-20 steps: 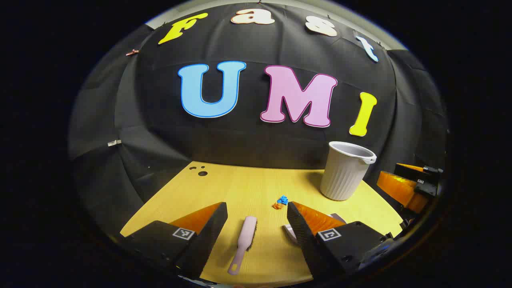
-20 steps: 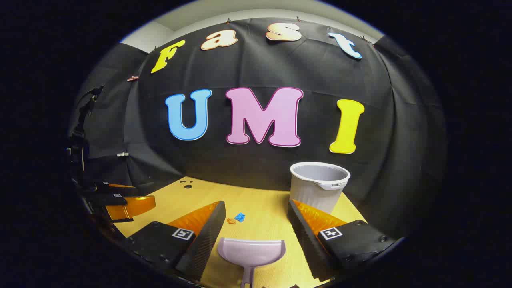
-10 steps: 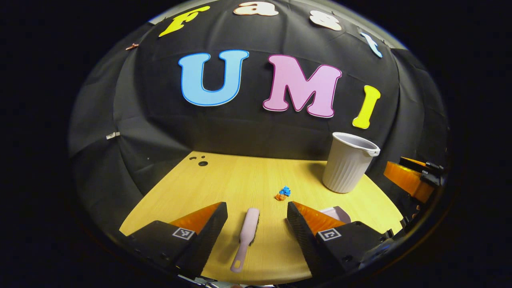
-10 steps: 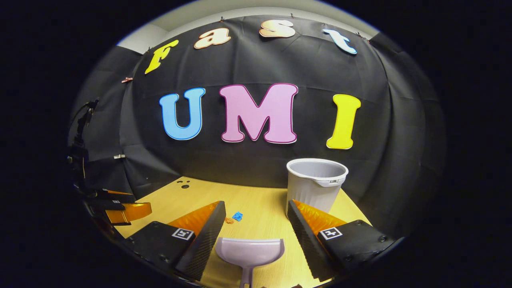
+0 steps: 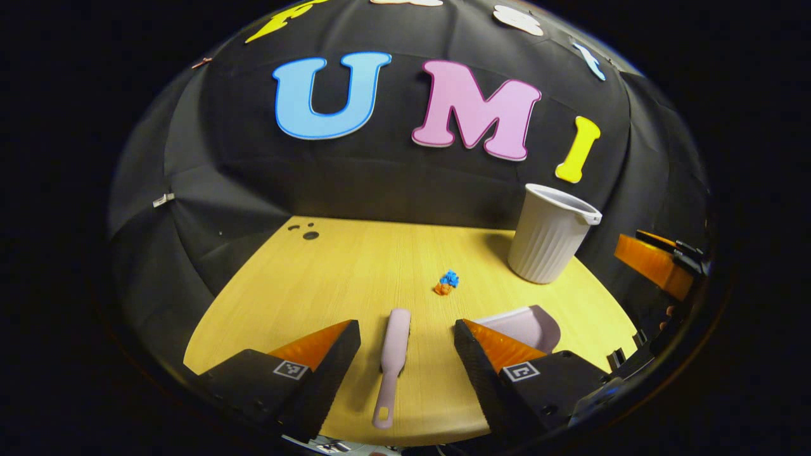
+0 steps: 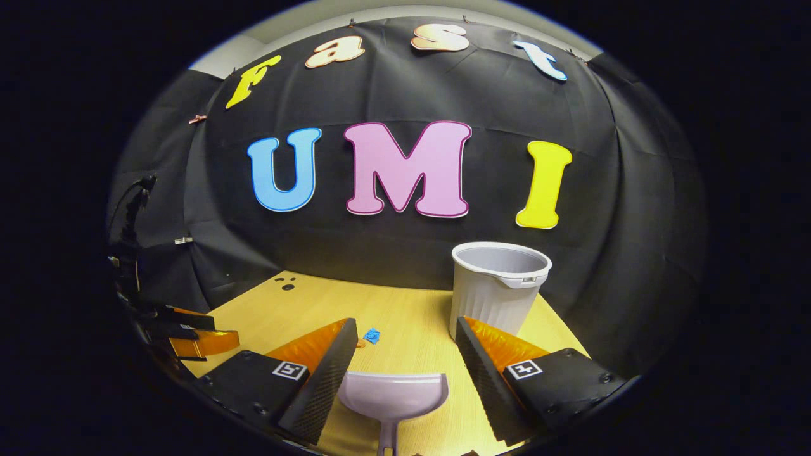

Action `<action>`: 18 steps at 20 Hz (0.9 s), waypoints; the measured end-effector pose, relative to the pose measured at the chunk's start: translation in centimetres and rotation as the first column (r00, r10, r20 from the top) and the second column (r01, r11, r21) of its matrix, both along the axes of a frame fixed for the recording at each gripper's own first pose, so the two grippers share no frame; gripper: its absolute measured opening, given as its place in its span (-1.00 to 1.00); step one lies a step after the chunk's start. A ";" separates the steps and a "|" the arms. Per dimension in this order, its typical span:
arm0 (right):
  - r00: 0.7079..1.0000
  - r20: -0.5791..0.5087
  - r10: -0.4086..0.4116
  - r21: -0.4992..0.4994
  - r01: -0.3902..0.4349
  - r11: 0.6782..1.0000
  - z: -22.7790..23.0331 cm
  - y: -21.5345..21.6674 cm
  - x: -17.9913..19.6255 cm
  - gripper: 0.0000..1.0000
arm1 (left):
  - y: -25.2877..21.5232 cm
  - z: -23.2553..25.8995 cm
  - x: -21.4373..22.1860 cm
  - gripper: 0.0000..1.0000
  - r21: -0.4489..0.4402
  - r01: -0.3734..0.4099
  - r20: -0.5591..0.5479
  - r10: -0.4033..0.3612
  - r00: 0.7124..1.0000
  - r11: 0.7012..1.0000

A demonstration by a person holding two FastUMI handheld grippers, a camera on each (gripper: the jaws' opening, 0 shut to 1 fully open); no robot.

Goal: Pick up the small broom and dustpan from the desktop, sweep the trash into the dustpan with the broom, and then empty the trash into the garbage bin.

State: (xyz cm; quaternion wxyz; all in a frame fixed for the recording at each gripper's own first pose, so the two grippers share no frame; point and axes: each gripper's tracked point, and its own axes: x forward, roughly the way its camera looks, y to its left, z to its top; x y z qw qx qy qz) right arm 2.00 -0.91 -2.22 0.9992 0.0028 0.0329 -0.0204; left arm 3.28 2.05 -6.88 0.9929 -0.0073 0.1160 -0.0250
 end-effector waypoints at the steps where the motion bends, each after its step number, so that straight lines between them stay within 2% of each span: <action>1: 1.000 -0.005 -0.002 -0.001 0.002 1.000 -0.2 0.0 0.0 0.95 | 0.3 -0.9 0.4 0.90 -0.002 -0.004 -0.027 0.004 1.000 1.000; 4: 1.000 -0.026 -0.009 -0.008 0.008 1.000 -0.7 0.0 0.2 0.95 | 0.6 -4.1 1.8 0.89 -0.024 -0.001 -0.133 -0.003 0.991 1.000; 7: 0.999 -0.046 -0.014 -0.021 0.013 1.000 -1.5 0.2 0.3 0.95 | 0.8 -7.4 3.1 0.89 -0.023 0.007 -0.241 -0.012 0.970 1.000; 14: 0.996 -0.085 -0.032 -0.070 0.027 0.997 -2.7 0.3 -0.5 0.96 | 1.3 -13.3 5.8 0.89 0.026 0.040 -0.444 -0.024 0.896 0.999; 18: 0.992 -0.106 -0.069 -0.055 0.063 0.996 -3.4 -0.6 -1.1 0.95 | 1.4 -15.4 7.1 0.84 0.054 0.055 -0.506 -0.020 0.862 0.997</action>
